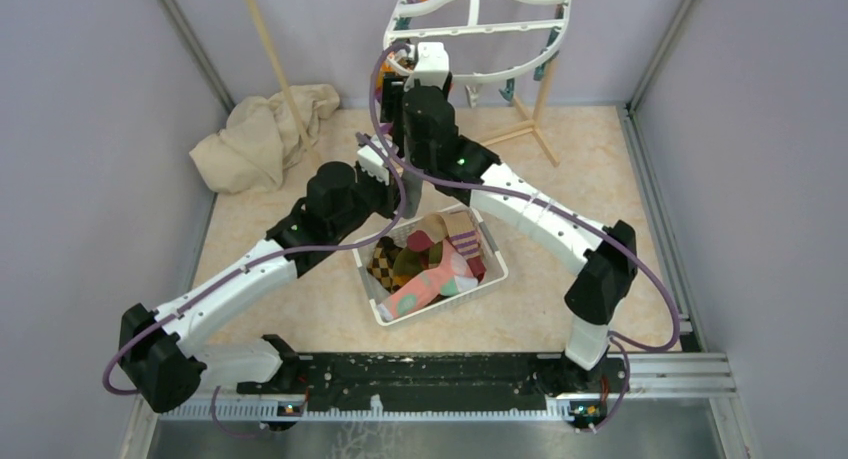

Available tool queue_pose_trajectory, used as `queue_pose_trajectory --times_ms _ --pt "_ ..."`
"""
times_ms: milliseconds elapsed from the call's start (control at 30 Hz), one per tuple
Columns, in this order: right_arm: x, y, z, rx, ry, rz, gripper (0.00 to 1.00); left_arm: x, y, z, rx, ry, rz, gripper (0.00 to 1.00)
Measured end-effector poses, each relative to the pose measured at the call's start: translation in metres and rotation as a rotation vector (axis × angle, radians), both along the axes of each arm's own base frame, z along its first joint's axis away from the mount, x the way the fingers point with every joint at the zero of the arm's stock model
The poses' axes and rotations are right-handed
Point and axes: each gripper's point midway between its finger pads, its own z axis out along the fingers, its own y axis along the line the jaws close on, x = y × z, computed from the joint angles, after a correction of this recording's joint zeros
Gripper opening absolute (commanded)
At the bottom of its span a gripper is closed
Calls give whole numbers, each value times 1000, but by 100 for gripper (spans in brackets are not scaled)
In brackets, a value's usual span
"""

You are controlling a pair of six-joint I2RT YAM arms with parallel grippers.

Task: Remove the socks clipped to the hanger
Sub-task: Remove the sock from the hanger.

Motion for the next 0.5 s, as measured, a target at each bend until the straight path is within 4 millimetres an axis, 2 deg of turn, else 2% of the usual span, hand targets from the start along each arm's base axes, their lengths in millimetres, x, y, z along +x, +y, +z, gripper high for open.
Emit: queue_pose_trajectory --times_ms 167,300,333,400,433,500 --pt "4 3 -7 18 -12 -3 50 -1 -1 0 -1 0 -5 1" --pt "8 4 -15 33 -24 -7 35 -2 0 2 -4 -3 -5 1" --pt "9 4 -18 33 -24 -8 29 -2 0 3 -5 -5 -5 1" --pt "10 4 -23 32 -23 -10 6 -2 1 5 -8 -8 -5 1" --pt "10 4 -23 38 -26 -9 0 -2 1 5 -9 -9 -5 1" --pt "11 4 -22 50 -35 -8 0 -3 1 6 -10 -11 -5 1"
